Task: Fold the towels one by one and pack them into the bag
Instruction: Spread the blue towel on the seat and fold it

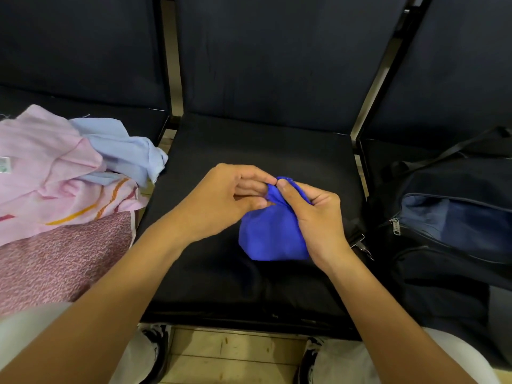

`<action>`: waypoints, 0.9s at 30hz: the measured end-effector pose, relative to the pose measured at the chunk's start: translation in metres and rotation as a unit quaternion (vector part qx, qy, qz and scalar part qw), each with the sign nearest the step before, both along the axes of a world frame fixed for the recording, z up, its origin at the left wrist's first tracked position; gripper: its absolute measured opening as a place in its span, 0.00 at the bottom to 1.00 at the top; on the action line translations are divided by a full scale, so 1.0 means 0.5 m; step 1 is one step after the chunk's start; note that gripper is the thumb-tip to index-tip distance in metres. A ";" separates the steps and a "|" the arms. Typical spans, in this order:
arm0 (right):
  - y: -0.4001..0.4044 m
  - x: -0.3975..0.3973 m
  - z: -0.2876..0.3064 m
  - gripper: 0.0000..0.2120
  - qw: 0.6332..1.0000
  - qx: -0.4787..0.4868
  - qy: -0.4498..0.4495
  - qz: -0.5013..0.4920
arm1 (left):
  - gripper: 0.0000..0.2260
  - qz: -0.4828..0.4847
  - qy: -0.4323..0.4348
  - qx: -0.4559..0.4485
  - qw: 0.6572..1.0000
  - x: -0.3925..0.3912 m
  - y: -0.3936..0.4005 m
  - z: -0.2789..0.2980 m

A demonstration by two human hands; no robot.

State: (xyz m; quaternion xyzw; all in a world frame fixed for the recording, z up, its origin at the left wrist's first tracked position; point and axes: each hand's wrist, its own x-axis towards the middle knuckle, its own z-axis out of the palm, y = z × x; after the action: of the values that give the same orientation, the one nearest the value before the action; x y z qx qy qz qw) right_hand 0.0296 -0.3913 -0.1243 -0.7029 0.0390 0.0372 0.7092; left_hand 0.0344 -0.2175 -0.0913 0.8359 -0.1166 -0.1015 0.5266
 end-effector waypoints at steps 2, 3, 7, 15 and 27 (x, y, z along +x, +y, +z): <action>0.001 -0.001 -0.001 0.09 1.000 -0.016 -0.020 0.018 | 0.13 0.011 -0.023 0.004 1.000 -0.003 -0.004 -0.001; 0.003 -0.003 0.000 0.10 0.998 -0.030 -0.032 0.034 | 0.12 0.021 -0.038 0.008 0.999 -0.004 -0.004 -0.001; 0.008 -0.011 0.000 0.11 0.995 -0.047 -0.033 0.087 | 0.08 0.061 -0.078 0.026 0.995 -0.005 -0.006 -0.002; 0.007 -0.012 0.002 0.11 0.992 -0.063 -0.020 0.107 | 0.06 0.057 -0.126 0.082 0.987 -0.003 0.001 0.000; 0.005 -0.013 -0.008 0.16 0.996 -0.029 -0.003 0.081 | 0.03 0.038 -0.150 0.086 0.984 -0.003 0.003 -0.005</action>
State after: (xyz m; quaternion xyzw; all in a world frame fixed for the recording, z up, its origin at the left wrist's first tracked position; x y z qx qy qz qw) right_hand 0.0234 -0.3890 -0.1284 -0.7238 -0.0195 0.0910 0.6837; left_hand 0.0331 -0.2159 -0.0938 0.8876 -0.1531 0.0361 0.4329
